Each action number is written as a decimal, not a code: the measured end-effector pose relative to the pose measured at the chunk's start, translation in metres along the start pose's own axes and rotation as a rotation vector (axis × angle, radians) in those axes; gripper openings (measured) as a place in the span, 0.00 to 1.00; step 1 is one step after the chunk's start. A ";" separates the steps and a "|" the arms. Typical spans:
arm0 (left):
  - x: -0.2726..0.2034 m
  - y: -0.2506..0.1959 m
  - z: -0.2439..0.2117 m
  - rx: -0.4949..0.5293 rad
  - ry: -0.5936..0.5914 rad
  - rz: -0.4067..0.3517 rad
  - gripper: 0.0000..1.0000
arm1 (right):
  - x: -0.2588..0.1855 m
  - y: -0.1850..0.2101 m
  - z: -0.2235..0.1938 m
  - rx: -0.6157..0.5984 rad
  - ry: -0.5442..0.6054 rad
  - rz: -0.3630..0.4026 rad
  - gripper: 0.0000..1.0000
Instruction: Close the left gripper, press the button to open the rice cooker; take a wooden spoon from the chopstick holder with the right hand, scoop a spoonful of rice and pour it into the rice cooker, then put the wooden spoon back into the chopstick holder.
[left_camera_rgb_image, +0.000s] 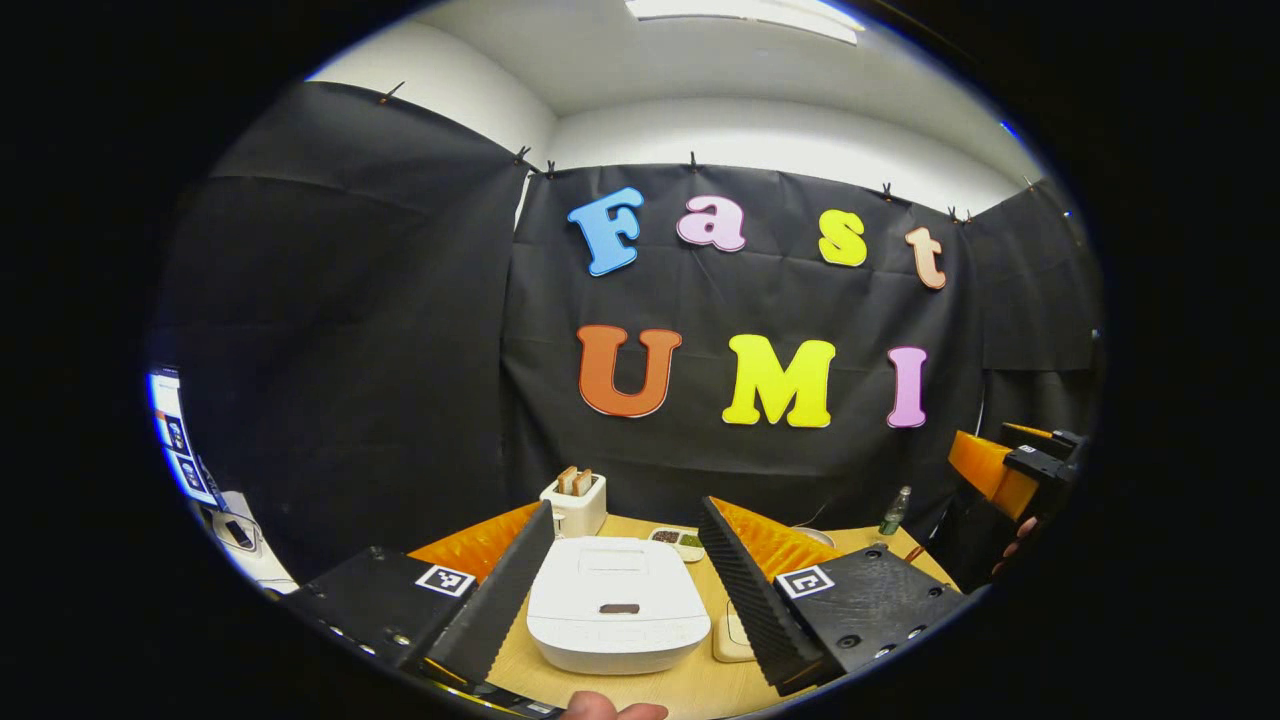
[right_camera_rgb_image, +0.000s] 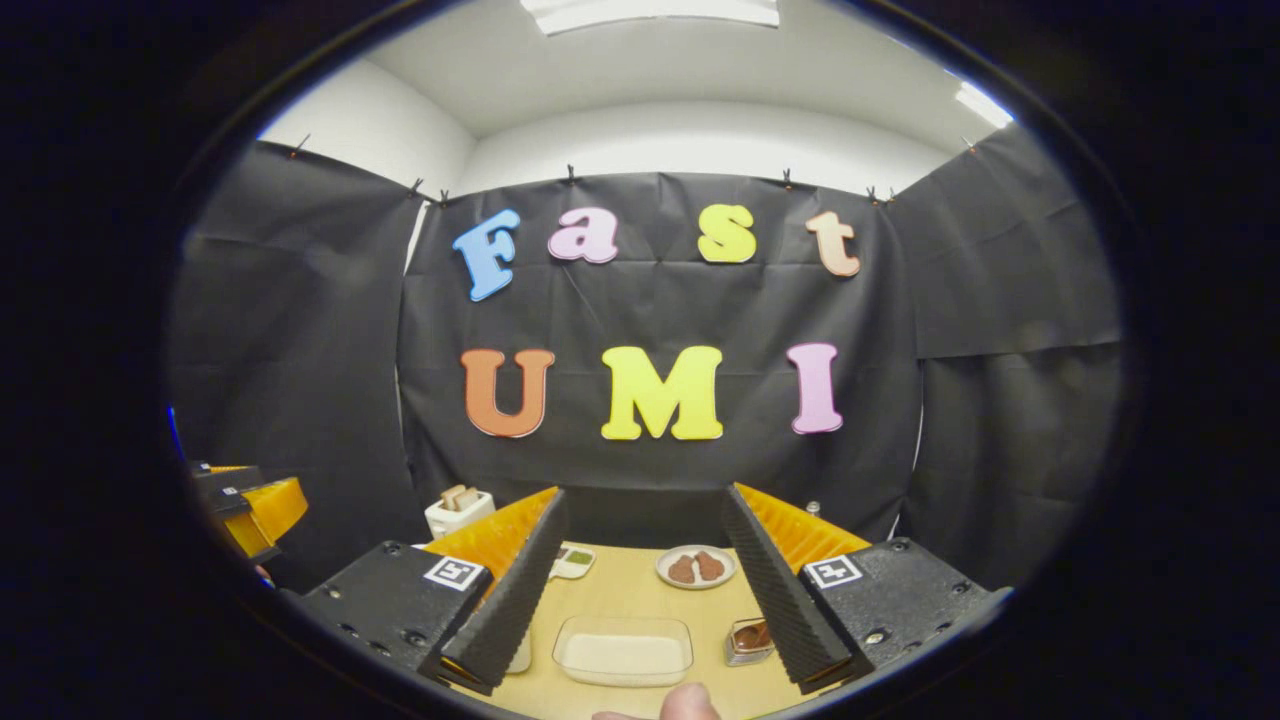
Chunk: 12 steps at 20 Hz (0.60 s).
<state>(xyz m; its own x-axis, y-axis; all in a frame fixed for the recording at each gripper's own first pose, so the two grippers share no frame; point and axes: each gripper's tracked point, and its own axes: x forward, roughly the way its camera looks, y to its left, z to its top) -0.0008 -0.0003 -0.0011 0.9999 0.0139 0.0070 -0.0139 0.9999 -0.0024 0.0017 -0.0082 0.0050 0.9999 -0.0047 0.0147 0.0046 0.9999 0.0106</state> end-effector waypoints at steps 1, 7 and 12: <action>0.000 0.000 0.000 0.004 0.000 0.002 0.94 | -0.001 -0.001 0.000 0.000 0.001 -0.002 1.00; -0.003 -0.001 0.003 0.010 0.006 -0.027 0.94 | -0.003 -0.011 -0.004 0.004 0.010 -0.021 1.00; -0.003 -0.003 0.007 0.019 0.003 -0.040 0.94 | -0.002 -0.019 -0.008 0.013 0.018 -0.031 0.99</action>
<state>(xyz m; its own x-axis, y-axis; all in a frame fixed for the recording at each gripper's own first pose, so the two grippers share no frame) -0.0038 -0.0029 0.0060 0.9997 -0.0259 0.0038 0.0258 0.9995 0.0172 0.0001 -0.0271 -0.0028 0.9994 -0.0352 -0.0042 0.0353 0.9991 0.0234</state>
